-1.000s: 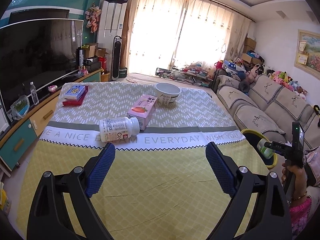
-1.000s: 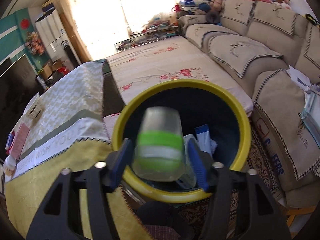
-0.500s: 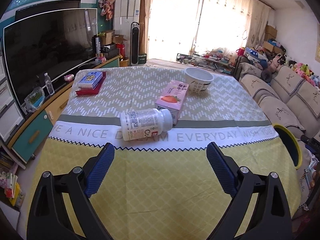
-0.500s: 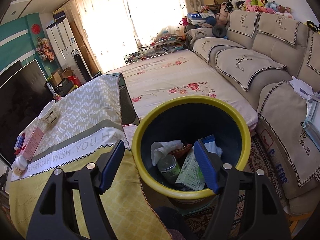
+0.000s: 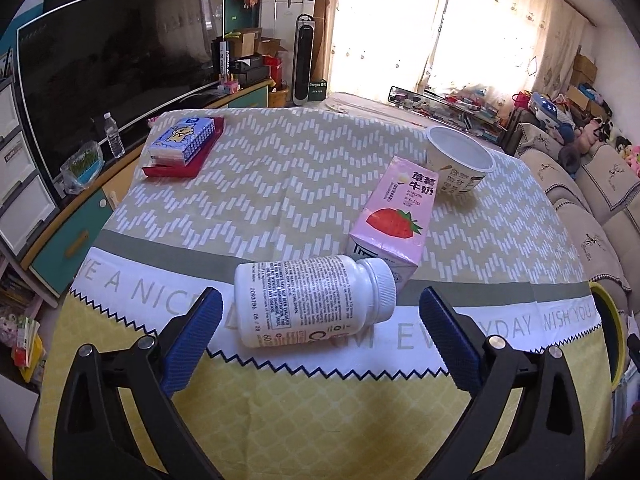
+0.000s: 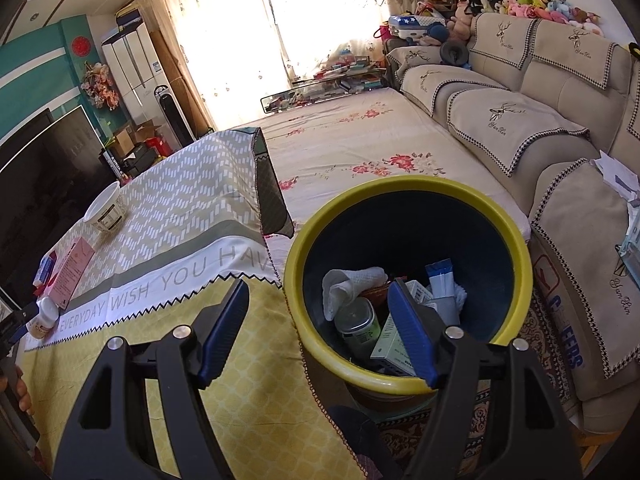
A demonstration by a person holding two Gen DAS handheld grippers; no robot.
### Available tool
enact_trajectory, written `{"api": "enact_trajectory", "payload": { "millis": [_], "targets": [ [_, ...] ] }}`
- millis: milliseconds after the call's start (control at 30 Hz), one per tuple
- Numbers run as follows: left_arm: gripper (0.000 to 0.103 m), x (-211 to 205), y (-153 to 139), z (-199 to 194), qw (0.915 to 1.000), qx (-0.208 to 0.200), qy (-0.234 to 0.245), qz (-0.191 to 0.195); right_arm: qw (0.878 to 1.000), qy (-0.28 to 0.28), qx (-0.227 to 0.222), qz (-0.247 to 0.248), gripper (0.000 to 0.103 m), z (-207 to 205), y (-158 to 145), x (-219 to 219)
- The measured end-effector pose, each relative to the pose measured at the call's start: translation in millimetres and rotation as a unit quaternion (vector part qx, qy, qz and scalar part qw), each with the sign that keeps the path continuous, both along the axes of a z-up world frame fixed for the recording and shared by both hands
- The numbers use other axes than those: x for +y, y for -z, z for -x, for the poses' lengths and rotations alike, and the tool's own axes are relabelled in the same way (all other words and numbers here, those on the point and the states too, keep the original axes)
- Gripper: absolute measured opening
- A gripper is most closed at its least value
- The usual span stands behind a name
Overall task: Collect trash
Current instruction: 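Reach the left tool to the white pill bottle and grasp it, then carry the pill bottle over the bin and open the left tool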
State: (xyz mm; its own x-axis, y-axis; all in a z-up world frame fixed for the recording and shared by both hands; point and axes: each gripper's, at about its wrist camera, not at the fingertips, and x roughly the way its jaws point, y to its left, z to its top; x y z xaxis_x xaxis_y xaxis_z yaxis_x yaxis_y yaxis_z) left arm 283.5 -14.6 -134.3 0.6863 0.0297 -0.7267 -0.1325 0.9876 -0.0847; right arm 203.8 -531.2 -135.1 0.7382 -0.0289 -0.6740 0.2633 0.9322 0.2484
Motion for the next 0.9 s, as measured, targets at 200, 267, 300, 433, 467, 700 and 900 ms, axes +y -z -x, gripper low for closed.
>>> {"api": "enact_trajectory", "payload": {
  "millis": [200,267,300,433,467,700,900],
  "targets": [
    [0.098,-3.1,15.0,-15.5,0.9994,0.024,-0.019,-0.012,1.000,-0.005,0.001,-0.004,0.068,-2.0,1.3,-0.7],
    [0.097,-2.2,18.8,-18.7,0.9991,0.031,-0.025,-0.015,1.000,-0.003,0.000,-0.005,0.068,-1.9,0.9,-2.4],
    [0.097,-1.0,20.3,-19.7,0.9990,0.032,-0.028,-0.014,1.000,-0.003,0.000,-0.006,0.068,-2.4,1.1,-4.0],
    [0.089,4.5,24.7,-23.3,0.9988,0.036,-0.034,-0.005,1.000,-0.001,0.003,-0.008,0.068,-4.6,2.7,-5.8],
    [0.087,5.4,25.6,-24.1,0.9987,0.038,-0.034,-0.002,1.000,-0.002,0.004,-0.009,0.068,-5.2,3.4,-5.3],
    [0.087,7.0,22.3,-15.2,0.9993,0.029,-0.024,0.000,1.000,-0.011,0.002,-0.008,0.068,-5.2,1.5,-0.6],
    [0.087,-5.6,-2.8,14.0,0.9999,0.006,0.007,-0.005,1.000,-0.002,-0.011,-0.006,0.068,2.2,-7.2,-5.6]
  ]
}}
